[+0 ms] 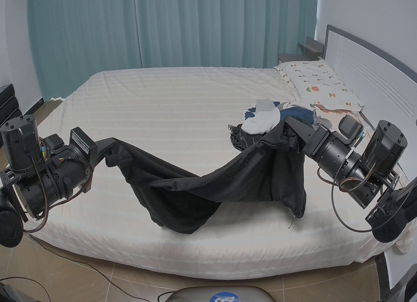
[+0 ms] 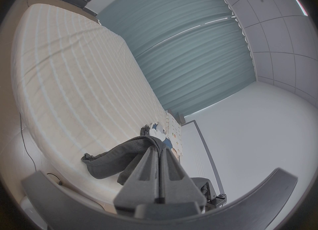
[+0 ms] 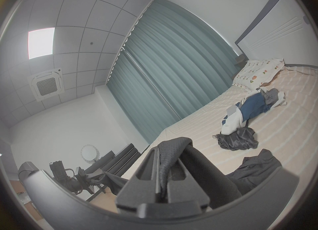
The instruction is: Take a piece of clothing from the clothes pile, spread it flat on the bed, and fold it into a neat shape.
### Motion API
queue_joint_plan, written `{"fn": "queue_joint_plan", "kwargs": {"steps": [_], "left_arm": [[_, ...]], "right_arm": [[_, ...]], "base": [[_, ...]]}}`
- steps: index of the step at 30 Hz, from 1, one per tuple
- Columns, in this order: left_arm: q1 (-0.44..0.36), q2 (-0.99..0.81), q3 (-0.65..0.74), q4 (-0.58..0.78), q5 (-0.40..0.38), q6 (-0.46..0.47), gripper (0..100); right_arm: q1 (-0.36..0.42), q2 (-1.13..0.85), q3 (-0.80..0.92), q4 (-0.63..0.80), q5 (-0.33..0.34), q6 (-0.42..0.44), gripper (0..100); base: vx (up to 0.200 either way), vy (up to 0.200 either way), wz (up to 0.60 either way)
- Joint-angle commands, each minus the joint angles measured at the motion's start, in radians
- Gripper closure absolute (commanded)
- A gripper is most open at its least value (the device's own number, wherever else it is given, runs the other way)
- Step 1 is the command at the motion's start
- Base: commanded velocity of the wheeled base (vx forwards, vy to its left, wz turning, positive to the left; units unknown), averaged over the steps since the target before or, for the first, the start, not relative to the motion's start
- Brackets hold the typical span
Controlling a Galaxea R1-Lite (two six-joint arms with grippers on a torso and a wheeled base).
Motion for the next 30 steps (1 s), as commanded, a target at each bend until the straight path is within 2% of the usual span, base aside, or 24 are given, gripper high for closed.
{"fn": "queue_joint_plan", "kwargs": {"steps": [1,19,28,30], "left_arm": [[0.001,0.003,-0.001,0.0,-0.002,-0.002,100],[0.011,-0.004,-0.002,0.0,-0.002,0.001,100],[0.018,-0.007,0.004,0.0,-0.013,0.003,100],[0.016,-0.007,0.012,0.0,-0.014,0.001,100]], "right_arm": [[0.0,0.005,0.002,0.0,0.0,0.0,100],[0.005,0.001,0.012,-0.042,0.0,-0.006,100],[-0.007,-0.005,0.035,-0.039,0.001,-0.003,100],[-0.023,-0.001,0.039,-0.037,0.004,-0.001,100]], "base": [[0.0,0.2,0.0],[0.0,0.2,0.0],[0.0,0.0,0.0],[-0.2,0.0,0.0]]}}
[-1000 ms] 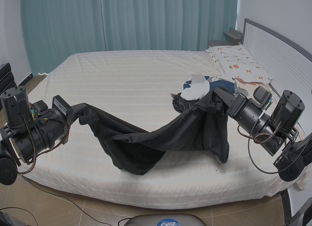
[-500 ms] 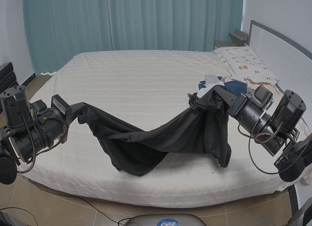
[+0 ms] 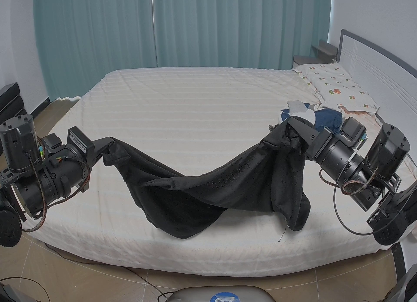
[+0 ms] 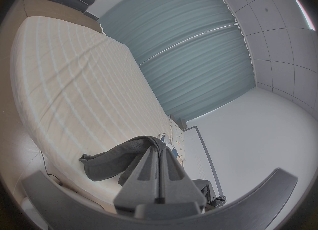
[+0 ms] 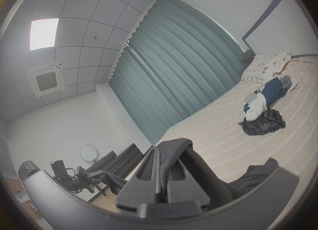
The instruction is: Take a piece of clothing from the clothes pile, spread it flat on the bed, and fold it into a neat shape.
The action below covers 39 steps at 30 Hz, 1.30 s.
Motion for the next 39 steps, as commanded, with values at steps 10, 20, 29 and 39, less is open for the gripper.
{"fn": "queue_joint_plan", "kwargs": {"steps": [10,20,29,39], "left_arm": [[-0.053,-0.01,0.027,0.027,-0.018,0.0,100],[-0.062,-0.243,-0.031,0.248,-0.016,0.007,100],[-0.03,-0.3,-0.249,0.414,-0.003,0.035,100],[0.022,-0.13,-0.289,0.397,-0.007,0.033,100]], "right_arm": [[0.013,-0.025,0.117,-0.002,0.0,0.01,100],[0.142,-0.364,0.166,0.096,-0.036,-0.024,100],[0.085,-0.51,-0.145,0.335,-0.035,-0.026,100],[-0.05,-0.195,-0.323,0.413,0.023,-0.024,100]], "base": [[-0.2,0.0,0.0],[-0.18,0.0,0.0],[0.0,0.0,0.0],[0.0,0.0,0.0]]}}
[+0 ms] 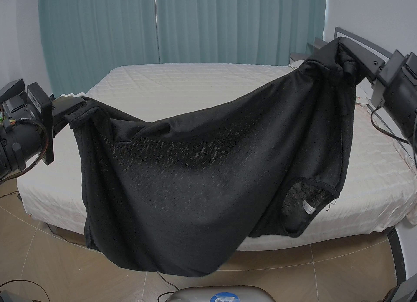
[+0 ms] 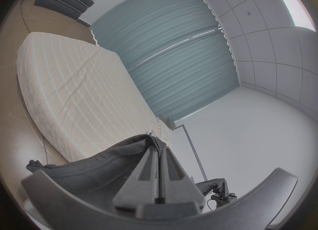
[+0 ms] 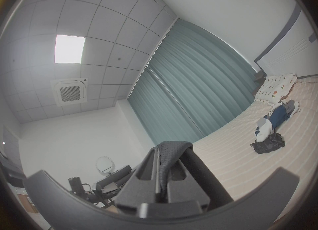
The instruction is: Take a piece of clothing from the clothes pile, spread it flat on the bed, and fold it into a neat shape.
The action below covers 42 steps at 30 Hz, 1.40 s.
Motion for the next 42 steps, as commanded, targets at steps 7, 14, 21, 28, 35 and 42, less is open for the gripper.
{"fn": "queue_joint_plan", "kwargs": {"steps": [7,14,21,28,35,42], "left_arm": [[0.08,0.206,-0.062,-0.017,-0.018,-0.001,100],[0.093,0.295,-0.062,-0.06,-0.014,-0.004,100],[0.113,0.395,-0.098,-0.065,-0.016,-0.005,100],[0.116,0.536,-0.149,-0.065,-0.014,-0.008,100],[0.139,0.679,-0.238,-0.065,-0.002,-0.011,100],[0.171,0.794,-0.33,-0.065,-0.001,-0.034,100]], "right_arm": [[-0.071,0.415,-0.21,-0.097,0.011,-0.009,100],[-0.091,0.493,-0.336,-0.08,0.027,-0.017,100],[-0.111,0.59,-0.462,-0.008,0.055,-0.018,100],[-0.111,0.687,-0.558,-0.007,0.053,-0.044,100],[-0.126,0.774,-0.618,-0.017,0.027,-0.06,100],[-0.153,0.889,-0.761,0.0,-0.029,-0.067,100]], "base": [[0.171,0.0,0.0],[0.2,0.0,0.0],[0.2,0.0,0.0],[0.2,0.0,0.0],[0.0,0.0,0.0],[0.0,0.0,0.0]]}}
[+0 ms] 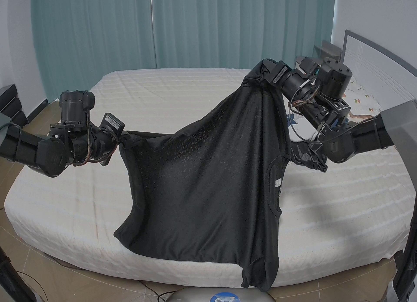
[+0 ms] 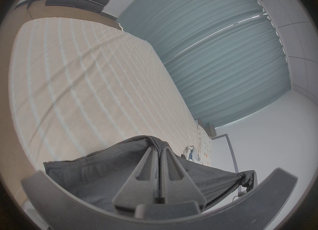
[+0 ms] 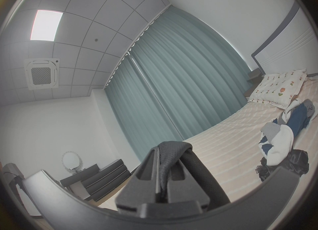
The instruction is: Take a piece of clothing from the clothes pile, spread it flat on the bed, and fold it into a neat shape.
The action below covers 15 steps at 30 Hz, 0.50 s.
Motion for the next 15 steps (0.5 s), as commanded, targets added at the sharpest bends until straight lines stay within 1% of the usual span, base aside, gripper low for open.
{"fn": "queue_joint_plan", "kwargs": {"steps": [1,2,3,6,7,8,10,11,12,13,15], "left_arm": [[0.026,0.127,-0.078,0.0,0.001,-0.024,100],[0.026,0.127,-0.078,0.0,0.001,-0.024,100],[0.04,0.173,-0.114,0.0,-0.002,-0.042,100],[0.058,0.233,-0.168,0.0,-0.009,-0.051,100],[0.06,0.236,-0.171,0.0,-0.009,-0.053,100],[0.067,0.281,-0.213,0.0,-0.009,-0.061,100],[0.072,0.319,-0.256,0.0,-0.008,-0.079,100],[0.077,0.339,-0.277,0.0,-0.011,-0.091,100],[0.081,0.356,-0.297,0.0,-0.013,-0.099,100],[0.086,0.377,-0.318,0.0,-0.016,-0.105,0],[0.09,0.423,-0.361,0.001,-0.017,-0.11,0]], "right_arm": [[-0.025,0.121,-0.099,0.013,-0.024,-0.006,100],[-0.025,0.121,-0.099,0.013,-0.024,-0.006,100],[-0.038,0.164,-0.138,0.046,-0.024,-0.006,100],[-0.047,0.221,-0.227,0.086,-0.027,-0.006,100],[-0.047,0.224,-0.23,0.088,-0.027,-0.006,100],[-0.056,0.26,-0.279,0.099,-0.03,-0.006,100],[-0.061,0.294,-0.323,0.109,-0.035,-0.008,100],[-0.064,0.311,-0.346,0.119,-0.035,-0.008,0],[-0.065,0.328,-0.365,0.129,-0.033,-0.008,0],[-0.065,0.351,-0.389,0.14,-0.033,-0.008,0],[-0.064,0.402,-0.422,0.149,-0.032,-0.008,0]], "base": [[0.0,0.0,0.0],[0.0,0.0,0.0],[0.0,0.0,0.0],[0.0,0.0,0.0],[0.0,0.0,0.0],[0.0,0.0,0.0],[0.0,0.0,0.0],[0.0,0.0,0.0],[0.0,0.0,0.0],[0.0,0.0,0.0],[0.0,0.0,0.0]]}}
